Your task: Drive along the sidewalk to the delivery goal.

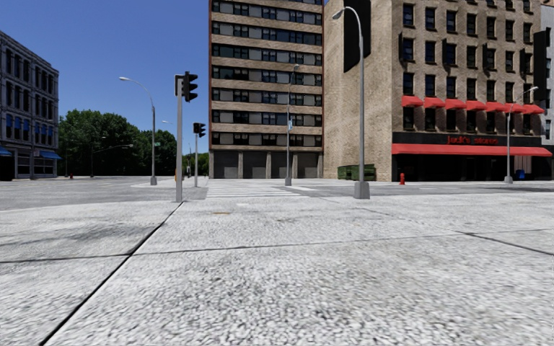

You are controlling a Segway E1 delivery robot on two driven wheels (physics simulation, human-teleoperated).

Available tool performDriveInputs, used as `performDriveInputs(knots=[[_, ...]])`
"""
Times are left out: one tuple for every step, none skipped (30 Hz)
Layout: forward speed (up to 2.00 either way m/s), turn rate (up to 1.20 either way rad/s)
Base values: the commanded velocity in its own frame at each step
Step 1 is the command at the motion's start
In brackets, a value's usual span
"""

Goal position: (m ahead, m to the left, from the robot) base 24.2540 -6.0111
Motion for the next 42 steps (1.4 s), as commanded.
performDriveInputs(knots=[[1.55, -0.01], [1.55, -0.01], [1.55, -0.01], [1.55, -0.01], [1.55, -0.01], [1.55, -0.01], [1.55, -0.01], [1.55, -0.01], [1.55, -0.01], [1.55, -0.01], [1.55, -0.01], [1.55, -0.01], [1.55, -0.01], [1.55, -0.01], [1.55, -0.01], [1.55, -0.01], [1.55, -0.01], [1.55, -0.01], [1.55, -0.01], [1.55, -0.01], [1.55, -0.01], [1.55, -0.01], [1.55, -0.01], [1.55, -0.01], [1.55, -0.01], [1.55, -0.01], [1.55, -0.01], [1.55, -0.01], [1.55, -0.01], [1.55, -0.01], [1.55, -0.01], [1.55, -0.01], [1.55, -0.01], [1.55, -0.01], [1.55, -0.01], [1.55, -0.01], [1.55, -0.01], [1.55, -0.01], [1.55, -0.01], [1.55, -0.01], [1.55, -0.01], [1.55, -0.01]])
